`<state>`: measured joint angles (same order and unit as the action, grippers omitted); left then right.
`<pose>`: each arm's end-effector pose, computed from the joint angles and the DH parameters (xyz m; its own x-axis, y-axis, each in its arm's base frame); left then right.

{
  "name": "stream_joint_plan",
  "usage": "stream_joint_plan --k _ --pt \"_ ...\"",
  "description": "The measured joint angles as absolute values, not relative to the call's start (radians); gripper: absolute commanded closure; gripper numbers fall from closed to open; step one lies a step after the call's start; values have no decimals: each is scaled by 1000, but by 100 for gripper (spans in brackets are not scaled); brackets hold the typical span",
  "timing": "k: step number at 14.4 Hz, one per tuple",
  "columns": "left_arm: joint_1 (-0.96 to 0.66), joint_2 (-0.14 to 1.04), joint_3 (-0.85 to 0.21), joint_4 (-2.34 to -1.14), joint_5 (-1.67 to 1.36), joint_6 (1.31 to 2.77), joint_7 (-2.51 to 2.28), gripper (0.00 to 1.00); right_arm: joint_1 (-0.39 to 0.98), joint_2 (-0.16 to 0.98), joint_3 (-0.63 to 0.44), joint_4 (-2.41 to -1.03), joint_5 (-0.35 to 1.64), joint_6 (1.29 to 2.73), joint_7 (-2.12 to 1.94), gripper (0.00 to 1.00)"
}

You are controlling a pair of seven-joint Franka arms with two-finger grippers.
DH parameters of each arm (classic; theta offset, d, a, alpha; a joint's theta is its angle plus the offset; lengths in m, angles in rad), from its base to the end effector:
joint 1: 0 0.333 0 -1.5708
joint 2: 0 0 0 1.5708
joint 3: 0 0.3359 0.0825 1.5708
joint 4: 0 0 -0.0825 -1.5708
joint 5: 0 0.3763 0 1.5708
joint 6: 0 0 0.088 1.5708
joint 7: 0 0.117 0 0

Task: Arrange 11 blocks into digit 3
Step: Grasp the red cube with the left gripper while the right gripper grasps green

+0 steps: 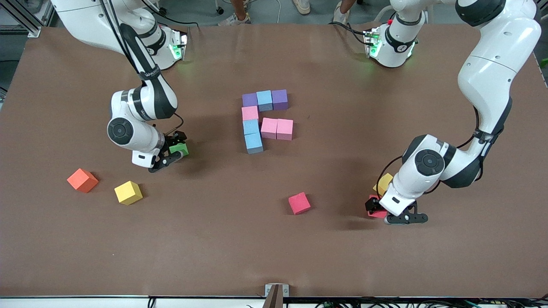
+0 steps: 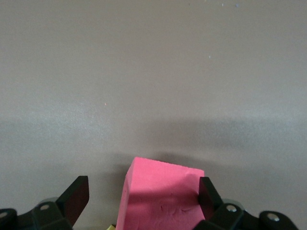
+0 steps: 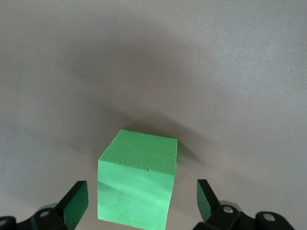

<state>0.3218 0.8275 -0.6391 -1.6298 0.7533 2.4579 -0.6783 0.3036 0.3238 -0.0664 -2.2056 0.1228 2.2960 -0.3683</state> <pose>0.6968 -0.1472 0.2309 0.9735 0.0215 0.2277 0.0146 -0.9994 0.0320 0.5121 0.1271 0.2309 0.8469 0.4934 -0.1984 0.4764 -0.8696 -0.1296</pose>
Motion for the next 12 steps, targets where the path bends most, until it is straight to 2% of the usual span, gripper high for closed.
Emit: stream_joint_plan --k 1,6,8,12 --pt "321 827 -639 -1626 753 2458 -685 0 304 325 -66 -2212 122 2305 -368 3" --pt "309 827 -646 -1619 753 2461 -720 0 304 342 -65 -2221 122 2323 -368 37" --pt "302 828 -646 -1624 753 2460 -719 0 304 351 -65 -2221 122 2336 -368 62" --pt "298 831 -638 -1657 774 2458 -686 0 304 349 -65 -2219 122 2345 -368 63"
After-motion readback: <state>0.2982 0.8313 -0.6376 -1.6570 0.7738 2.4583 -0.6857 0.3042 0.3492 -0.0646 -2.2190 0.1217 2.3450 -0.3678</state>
